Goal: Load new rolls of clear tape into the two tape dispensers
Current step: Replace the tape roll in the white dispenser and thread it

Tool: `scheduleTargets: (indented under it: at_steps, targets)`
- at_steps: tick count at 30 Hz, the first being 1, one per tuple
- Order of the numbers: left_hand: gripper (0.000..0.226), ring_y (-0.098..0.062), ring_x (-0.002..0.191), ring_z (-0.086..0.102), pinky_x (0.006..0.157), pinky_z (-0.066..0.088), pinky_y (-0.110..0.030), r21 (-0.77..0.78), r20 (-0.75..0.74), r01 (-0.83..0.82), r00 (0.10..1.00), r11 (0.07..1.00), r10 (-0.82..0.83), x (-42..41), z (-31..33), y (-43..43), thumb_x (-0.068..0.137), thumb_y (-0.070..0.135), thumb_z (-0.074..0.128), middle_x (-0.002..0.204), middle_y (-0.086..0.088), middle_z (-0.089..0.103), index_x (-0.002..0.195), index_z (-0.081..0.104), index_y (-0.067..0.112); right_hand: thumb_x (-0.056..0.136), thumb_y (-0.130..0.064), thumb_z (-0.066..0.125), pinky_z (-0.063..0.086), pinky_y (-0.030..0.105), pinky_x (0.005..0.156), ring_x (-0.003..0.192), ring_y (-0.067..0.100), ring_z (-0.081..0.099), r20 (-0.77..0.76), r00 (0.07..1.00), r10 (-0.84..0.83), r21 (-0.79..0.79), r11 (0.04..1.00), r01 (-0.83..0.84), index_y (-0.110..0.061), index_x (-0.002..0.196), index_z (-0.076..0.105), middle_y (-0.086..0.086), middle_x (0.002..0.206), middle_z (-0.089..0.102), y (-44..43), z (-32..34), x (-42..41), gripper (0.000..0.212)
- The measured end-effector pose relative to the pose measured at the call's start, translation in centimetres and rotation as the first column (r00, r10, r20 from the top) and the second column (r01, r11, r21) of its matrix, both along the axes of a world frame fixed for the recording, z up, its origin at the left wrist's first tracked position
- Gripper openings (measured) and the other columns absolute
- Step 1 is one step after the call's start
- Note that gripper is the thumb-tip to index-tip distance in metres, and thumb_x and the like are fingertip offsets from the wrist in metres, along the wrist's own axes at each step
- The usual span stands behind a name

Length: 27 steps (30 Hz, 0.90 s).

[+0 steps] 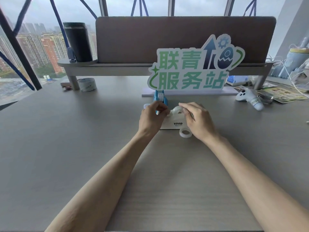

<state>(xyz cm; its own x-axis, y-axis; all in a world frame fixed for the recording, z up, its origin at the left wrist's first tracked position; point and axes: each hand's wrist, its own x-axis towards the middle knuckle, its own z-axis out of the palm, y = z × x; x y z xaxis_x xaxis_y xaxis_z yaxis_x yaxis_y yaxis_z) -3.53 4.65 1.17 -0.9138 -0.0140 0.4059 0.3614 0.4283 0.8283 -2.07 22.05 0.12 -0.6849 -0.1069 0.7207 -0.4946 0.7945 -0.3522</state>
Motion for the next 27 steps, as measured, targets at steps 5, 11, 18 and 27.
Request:
scheduleTargets:
  at_steps: [5,11,18,27]
  targets:
    - [0.013,0.002,0.074,0.056,0.063,0.04,-0.014,-0.001,-0.008,0.007,1.0,1.0,-0.007,0.1,0.0,0.0,0.082,0.019,0.071,0.08,0.016,0.063,0.08,0.063,0.028,0.093,-0.008,0.054,0.039,0.022,0.089,0.105,0.026,0.058,0.013,1.0,-0.017,0.018,1.0,0.017,-0.006,0.123,0.062,0.01,0.111,0.065,-0.2,-0.2,0.4,0.032]
    - [0.01,-0.007,0.081,0.059,0.064,0.039,-0.012,0.049,0.032,0.002,0.999,0.999,-0.004,0.2,0.1,0.0,0.083,0.021,0.071,0.092,0.005,0.068,0.084,0.064,0.027,0.088,-0.009,0.057,0.04,0.016,0.078,0.092,0.018,0.06,-0.035,0.998,-0.044,-0.057,0.997,0.042,-0.01,0.105,0.07,0.006,0.1,0.063,-0.3,0.2,0.9,0.021]
    - [0.009,0.0,0.073,0.056,0.064,0.041,-0.016,0.069,0.04,-0.009,0.999,0.998,0.006,0.1,0.0,0.0,0.082,0.023,0.072,0.084,0.012,0.065,0.084,0.064,0.027,0.083,-0.015,0.06,0.051,0.029,0.075,0.085,0.013,0.061,0.033,0.999,-0.036,-0.107,0.994,0.039,-0.014,0.103,0.07,0.0,0.098,0.062,-0.8,0.2,1.6,0.023]
    - [0.01,-0.004,0.074,0.058,0.063,0.042,-0.01,0.247,0.096,0.037,0.993,0.968,-0.062,0.4,0.5,-0.4,0.08,0.015,0.071,0.08,0.009,0.065,0.087,0.068,0.021,0.081,-0.02,0.056,0.048,0.03,0.089,0.102,0.016,0.059,0.088,0.995,-0.037,-0.159,0.986,0.05,-0.013,0.114,0.066,0.003,0.11,0.06,-1.1,0.1,2.0,0.036]
